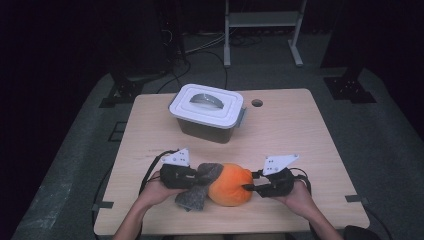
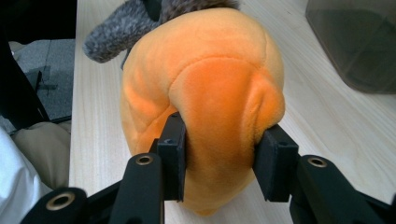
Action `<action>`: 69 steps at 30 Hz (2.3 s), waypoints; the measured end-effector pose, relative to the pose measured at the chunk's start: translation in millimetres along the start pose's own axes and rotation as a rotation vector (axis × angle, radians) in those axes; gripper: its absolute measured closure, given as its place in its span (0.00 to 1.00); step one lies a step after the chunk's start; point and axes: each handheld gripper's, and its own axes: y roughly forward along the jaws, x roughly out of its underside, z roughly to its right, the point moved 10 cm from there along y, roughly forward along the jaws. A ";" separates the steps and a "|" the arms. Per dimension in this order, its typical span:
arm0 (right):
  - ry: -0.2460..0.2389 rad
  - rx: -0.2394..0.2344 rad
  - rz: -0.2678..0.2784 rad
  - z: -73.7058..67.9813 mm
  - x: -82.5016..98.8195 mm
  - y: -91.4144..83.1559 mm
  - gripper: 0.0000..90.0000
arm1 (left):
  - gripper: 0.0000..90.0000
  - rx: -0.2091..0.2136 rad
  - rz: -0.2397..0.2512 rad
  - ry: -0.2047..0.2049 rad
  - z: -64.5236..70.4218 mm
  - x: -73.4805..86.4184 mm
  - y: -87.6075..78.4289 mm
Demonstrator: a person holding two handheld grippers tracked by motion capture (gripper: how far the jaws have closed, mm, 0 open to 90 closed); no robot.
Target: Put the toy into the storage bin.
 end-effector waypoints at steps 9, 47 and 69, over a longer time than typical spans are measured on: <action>-0.053 0.008 0.003 -6.8 -5.2 3.2 0.65 | 0.87 0.022 0.031 0.036 8.0 -19.9 0.2; -0.074 -0.021 -0.045 -13.0 -0.9 3.7 0.72 | 0.86 0.048 0.043 0.124 32.0 -59.2 7.9; -0.068 0.008 -0.036 -9.6 -5.4 -1.0 0.71 | 0.87 0.038 0.049 0.107 25.2 -55.5 6.4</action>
